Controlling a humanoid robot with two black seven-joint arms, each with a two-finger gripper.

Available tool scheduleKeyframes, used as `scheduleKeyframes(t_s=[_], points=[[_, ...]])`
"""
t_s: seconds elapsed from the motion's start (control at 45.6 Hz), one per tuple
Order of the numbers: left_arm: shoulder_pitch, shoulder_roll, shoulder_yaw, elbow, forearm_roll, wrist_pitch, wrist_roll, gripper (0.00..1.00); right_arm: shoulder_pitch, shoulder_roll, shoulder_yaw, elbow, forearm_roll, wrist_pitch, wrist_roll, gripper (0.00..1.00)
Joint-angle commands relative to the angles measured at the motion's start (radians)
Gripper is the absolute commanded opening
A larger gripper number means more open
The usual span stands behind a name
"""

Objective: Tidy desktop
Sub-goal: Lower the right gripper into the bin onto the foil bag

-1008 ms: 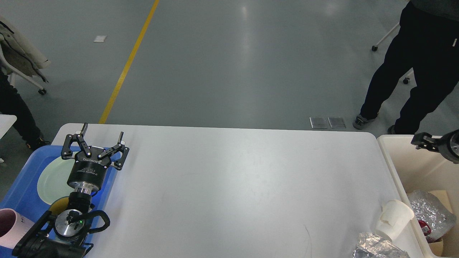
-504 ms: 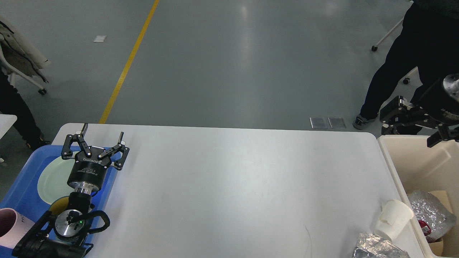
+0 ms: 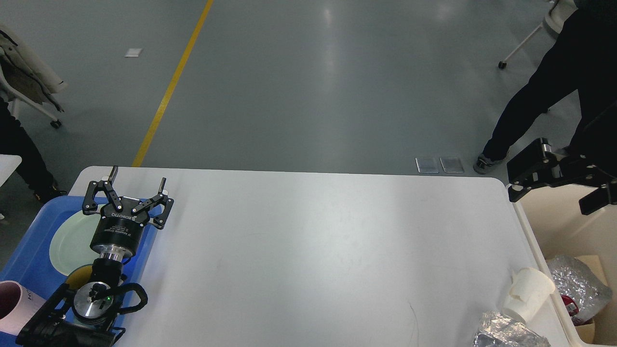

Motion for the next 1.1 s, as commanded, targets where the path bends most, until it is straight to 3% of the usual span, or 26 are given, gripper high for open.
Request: scheduleKeyframes(t_s=[0.0,0.153,0.416,0.745,1.074], points=[[0.000,0.000,0.000,0.000,0.000,0.000,0.000,0.97,-0.006,-0.005,-0.023,0.000,-0.001,-0.019,0.000,0.94],[0.000,0.000,0.000,0.000,0.000,0.000,0.000,0.97,-0.122,-0.038,-0.027,-0.001,-0.003,-0.065,0.000,0.90],[0.000,0.000,0.000,0.000,0.000,0.000,0.000,0.97,-0.470,-0.068,-0.001,-0.003,-0.003,-0.272,0.000,0.90],[0.000,0.000,0.000,0.000,0.000,0.000,0.000,0.97,-0.898,-0.088,0.210,-0.050,0.017,-0.550,-0.006,0.90],[0.000,0.000,0.000,0.000,0.000,0.000,0.000,0.97,-1.199,-0.050,0.422,-0.247,0.141,-0.618,-0.008,0.90]])
